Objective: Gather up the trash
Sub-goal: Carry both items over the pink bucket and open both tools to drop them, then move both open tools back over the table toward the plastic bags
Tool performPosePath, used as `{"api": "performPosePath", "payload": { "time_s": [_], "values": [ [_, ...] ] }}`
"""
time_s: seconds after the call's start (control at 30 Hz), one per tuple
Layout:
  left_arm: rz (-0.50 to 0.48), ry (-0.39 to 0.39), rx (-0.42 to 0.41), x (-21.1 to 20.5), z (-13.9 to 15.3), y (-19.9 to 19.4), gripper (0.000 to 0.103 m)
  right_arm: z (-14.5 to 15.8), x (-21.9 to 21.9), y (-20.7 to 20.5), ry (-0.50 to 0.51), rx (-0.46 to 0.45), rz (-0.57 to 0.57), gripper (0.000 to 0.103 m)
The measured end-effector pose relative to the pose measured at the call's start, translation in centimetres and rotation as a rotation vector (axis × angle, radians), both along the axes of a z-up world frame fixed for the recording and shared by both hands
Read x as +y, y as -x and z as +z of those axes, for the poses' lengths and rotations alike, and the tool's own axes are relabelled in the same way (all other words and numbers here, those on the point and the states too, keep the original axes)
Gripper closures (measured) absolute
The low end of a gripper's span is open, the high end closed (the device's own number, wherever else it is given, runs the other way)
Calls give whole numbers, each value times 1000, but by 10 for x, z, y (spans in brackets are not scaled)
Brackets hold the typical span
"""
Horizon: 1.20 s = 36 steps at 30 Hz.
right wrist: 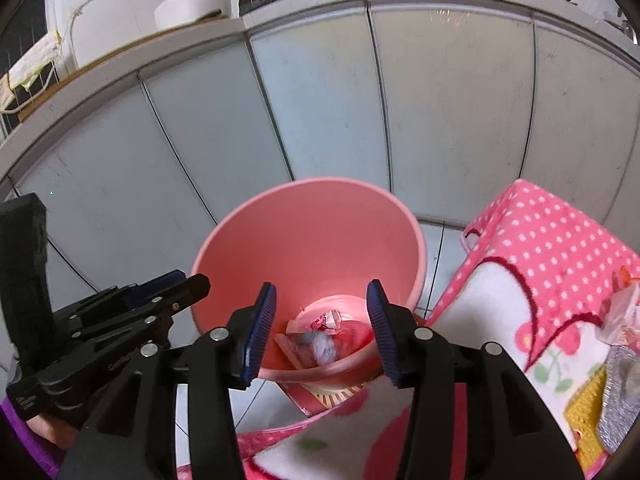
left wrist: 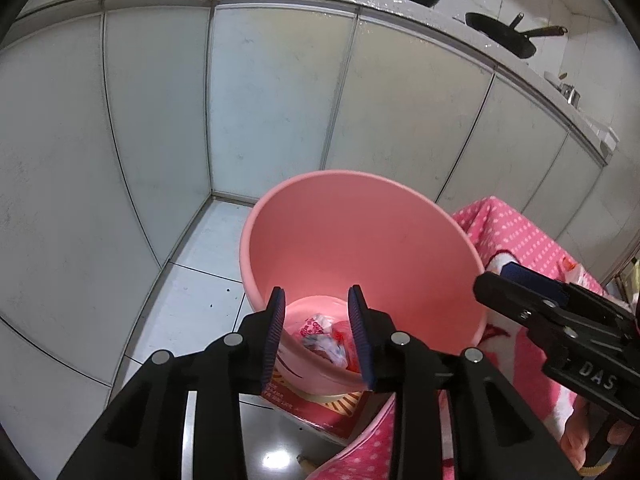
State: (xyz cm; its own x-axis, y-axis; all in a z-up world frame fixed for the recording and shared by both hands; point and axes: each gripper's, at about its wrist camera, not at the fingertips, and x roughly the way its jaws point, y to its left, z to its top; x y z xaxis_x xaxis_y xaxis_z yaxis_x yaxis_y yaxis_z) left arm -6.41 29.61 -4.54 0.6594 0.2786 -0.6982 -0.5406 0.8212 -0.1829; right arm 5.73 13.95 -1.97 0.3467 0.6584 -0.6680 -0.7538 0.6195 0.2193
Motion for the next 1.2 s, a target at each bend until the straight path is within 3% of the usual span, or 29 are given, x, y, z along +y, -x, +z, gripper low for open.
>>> {"api": "performPosePath", "payload": {
  "time_s": [0.23, 0.73, 1.2],
  "values": [
    [-11, 32, -47, -7, 15, 9, 71, 22, -40, 20, -17, -61, -42, 55],
    [-211, -34, -61, -98, 42, -12, 71, 28, -121, 51, 35, -132, -116, 55],
    [-328, -66, -31, -158, 46, -40, 71, 31, -178, 51, 1, -124, -182, 55]
  ]
}}
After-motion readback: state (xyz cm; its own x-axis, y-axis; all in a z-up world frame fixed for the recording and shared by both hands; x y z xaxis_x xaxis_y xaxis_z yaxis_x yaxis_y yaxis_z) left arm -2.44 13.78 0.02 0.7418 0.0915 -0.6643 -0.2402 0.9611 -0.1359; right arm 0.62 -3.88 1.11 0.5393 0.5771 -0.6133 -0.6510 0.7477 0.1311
